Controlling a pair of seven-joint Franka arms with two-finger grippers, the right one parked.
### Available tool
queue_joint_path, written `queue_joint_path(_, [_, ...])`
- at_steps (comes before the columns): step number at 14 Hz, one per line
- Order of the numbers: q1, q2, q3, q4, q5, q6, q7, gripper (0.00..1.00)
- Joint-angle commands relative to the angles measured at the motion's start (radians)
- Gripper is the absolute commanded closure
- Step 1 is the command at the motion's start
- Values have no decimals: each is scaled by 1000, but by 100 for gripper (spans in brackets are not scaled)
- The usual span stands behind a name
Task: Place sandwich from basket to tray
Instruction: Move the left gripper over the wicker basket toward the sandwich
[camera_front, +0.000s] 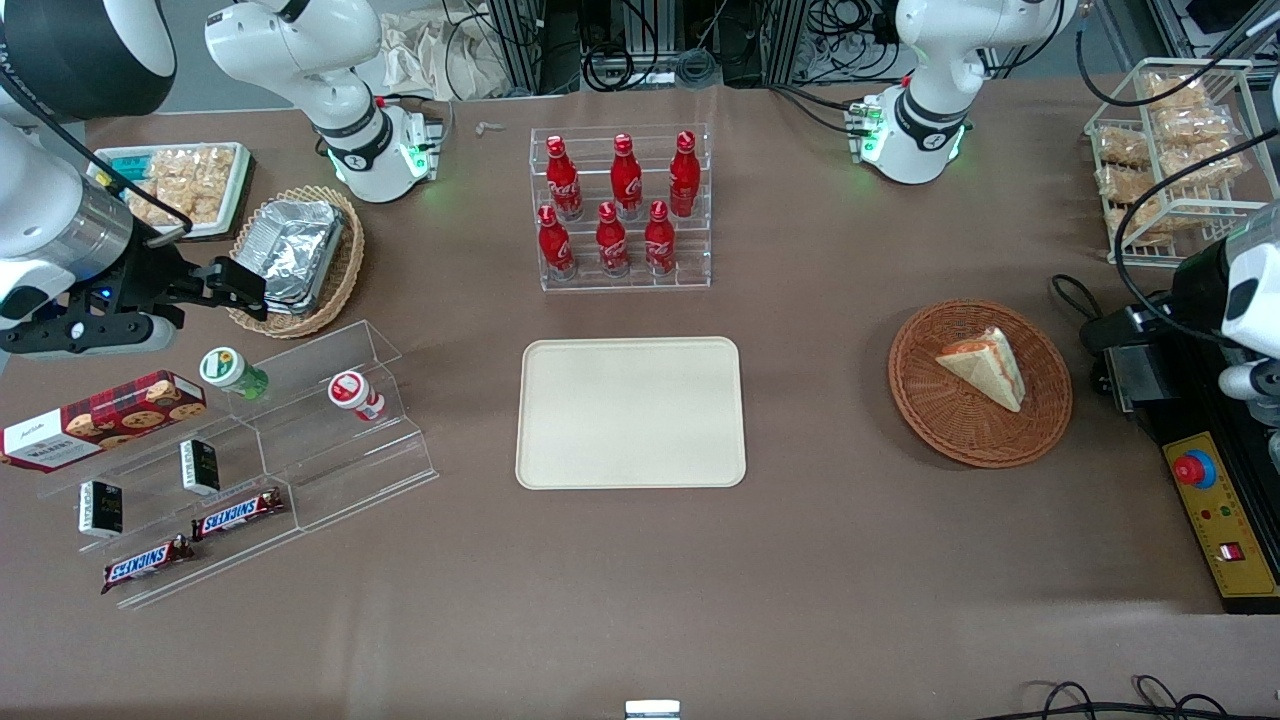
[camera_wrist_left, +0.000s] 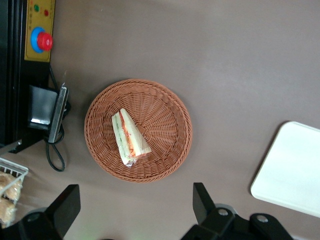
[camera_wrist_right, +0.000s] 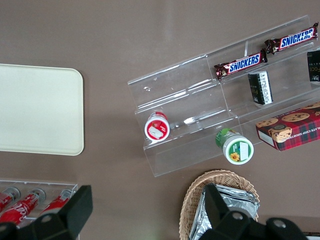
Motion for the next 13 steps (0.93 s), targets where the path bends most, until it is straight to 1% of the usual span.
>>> queue_joint_path(1, [20,-70,2,-159,13,110,-105,0])
queue_joint_path(3, [26,-87,3,-265,29,174,-258,0])
queue_joint_path(4, [48,-95,2,-325,56,220,-289,0])
queue_joint_path(7, [79,-115,3,-506,60,398,-409,0])
queue_joint_path(10, [82,-124,2,-684,58,590,-464,0])
queue_joint_path(11, [86,-127,2,-727,56,652,-510,0])
queue_joint_path(12, [85,-121,2,-750,56,688,-559,0])
queue_joint_path(13, [85,-119,0,-766,56,701,-568,0])
